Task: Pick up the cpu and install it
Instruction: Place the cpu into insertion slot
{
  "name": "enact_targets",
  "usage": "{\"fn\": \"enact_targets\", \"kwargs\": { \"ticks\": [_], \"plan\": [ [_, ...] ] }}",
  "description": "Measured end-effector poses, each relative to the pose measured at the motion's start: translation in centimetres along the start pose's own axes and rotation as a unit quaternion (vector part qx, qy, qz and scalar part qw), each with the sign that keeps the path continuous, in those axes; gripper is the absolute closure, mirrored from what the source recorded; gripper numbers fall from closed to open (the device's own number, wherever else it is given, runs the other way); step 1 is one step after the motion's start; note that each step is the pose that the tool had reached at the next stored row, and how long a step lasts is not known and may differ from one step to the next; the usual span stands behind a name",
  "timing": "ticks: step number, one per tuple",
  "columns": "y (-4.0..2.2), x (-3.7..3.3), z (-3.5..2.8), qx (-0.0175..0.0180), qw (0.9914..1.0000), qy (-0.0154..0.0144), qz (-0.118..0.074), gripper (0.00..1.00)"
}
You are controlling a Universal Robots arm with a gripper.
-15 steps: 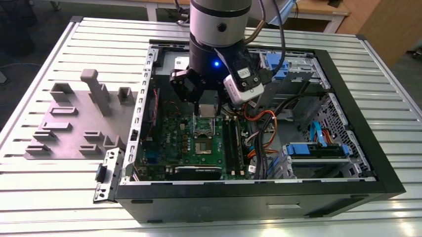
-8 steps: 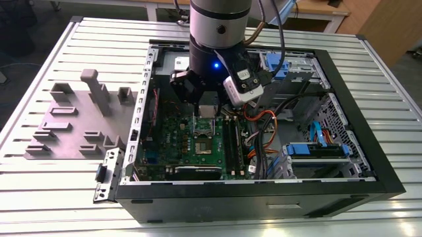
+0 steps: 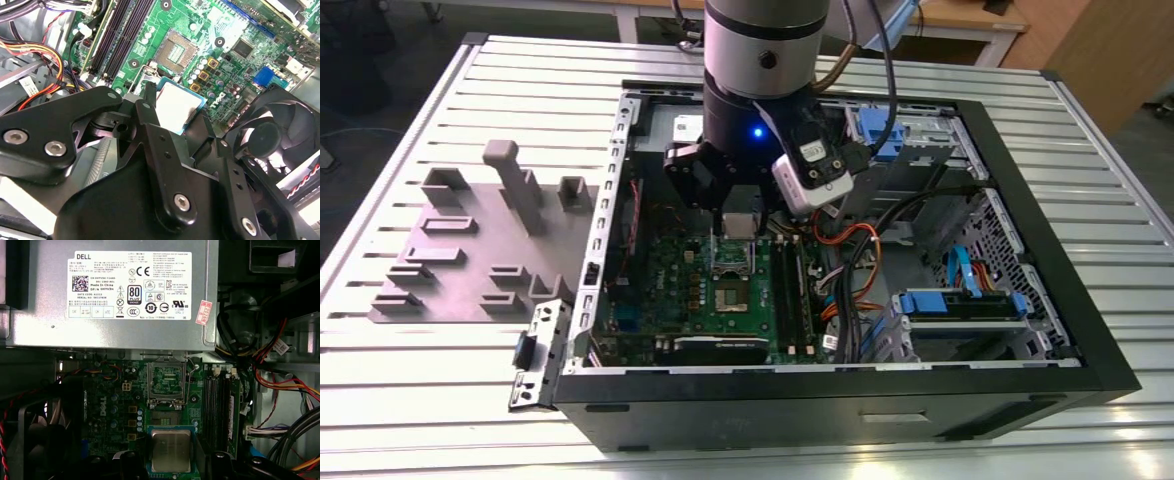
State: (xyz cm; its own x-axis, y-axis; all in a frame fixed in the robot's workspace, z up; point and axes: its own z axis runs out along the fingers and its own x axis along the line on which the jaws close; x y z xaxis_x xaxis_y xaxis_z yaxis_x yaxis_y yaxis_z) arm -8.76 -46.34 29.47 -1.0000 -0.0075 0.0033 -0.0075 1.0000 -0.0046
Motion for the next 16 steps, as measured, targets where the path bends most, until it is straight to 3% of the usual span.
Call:
{"fn": "enact_targets", "kwargs": {
  "ticks": [16],
  "plan": [
    [0.00, 0.00, 0.28, 0.0000, 0.99999, 0.0000, -0.004, 0.53]
  ]
}}
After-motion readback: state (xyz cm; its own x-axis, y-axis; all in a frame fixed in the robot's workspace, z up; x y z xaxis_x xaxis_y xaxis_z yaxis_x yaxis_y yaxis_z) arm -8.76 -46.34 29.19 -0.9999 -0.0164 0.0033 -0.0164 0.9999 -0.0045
